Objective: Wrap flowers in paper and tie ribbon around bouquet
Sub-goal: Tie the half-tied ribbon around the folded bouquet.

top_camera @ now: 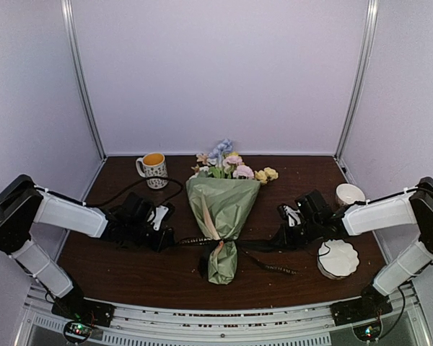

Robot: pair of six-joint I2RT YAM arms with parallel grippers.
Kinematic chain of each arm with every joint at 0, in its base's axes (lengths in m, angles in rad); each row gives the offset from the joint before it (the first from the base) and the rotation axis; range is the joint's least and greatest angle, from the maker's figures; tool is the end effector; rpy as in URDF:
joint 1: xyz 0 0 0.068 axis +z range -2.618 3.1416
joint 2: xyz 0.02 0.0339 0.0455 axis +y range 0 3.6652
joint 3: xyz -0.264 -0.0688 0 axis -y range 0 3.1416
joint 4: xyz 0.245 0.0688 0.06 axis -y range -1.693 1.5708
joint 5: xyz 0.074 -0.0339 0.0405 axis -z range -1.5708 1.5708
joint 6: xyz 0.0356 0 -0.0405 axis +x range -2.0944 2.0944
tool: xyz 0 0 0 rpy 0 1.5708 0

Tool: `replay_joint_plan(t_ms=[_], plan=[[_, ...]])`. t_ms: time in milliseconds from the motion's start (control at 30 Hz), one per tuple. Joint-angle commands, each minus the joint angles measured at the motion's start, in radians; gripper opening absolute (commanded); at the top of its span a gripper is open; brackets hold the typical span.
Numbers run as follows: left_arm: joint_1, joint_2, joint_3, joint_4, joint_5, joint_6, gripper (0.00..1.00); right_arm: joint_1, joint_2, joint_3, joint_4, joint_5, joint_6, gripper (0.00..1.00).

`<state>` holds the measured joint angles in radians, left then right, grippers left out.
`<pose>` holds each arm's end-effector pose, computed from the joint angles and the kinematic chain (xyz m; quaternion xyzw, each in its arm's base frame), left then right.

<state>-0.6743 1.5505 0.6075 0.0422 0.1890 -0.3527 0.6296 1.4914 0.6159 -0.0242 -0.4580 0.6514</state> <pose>0.2105 -0.1768 0.1290 0.1812 0.9231 -0.2384 0.2413 0.2073 0.1705 0.1440 -0.0647 0.9203 0.3635 0.1290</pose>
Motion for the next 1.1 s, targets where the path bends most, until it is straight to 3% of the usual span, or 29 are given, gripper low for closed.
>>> replay_joint_plan(t_ms=[0, 567, 1067], plan=[[0.061, 0.035, -0.028, -0.064, -0.035, -0.055, 0.00, -0.048, -0.036, -0.070, 0.016, 0.034, 0.015, 0.00], [0.112, 0.066, -0.073, -0.056, -0.039, -0.079, 0.00, -0.173, -0.066, -0.180, 0.001, 0.043, -0.028, 0.00], [0.113, 0.083, -0.103, -0.009, -0.040, -0.075, 0.00, -0.184, -0.061, -0.172, -0.070, 0.117, -0.076, 0.00]])
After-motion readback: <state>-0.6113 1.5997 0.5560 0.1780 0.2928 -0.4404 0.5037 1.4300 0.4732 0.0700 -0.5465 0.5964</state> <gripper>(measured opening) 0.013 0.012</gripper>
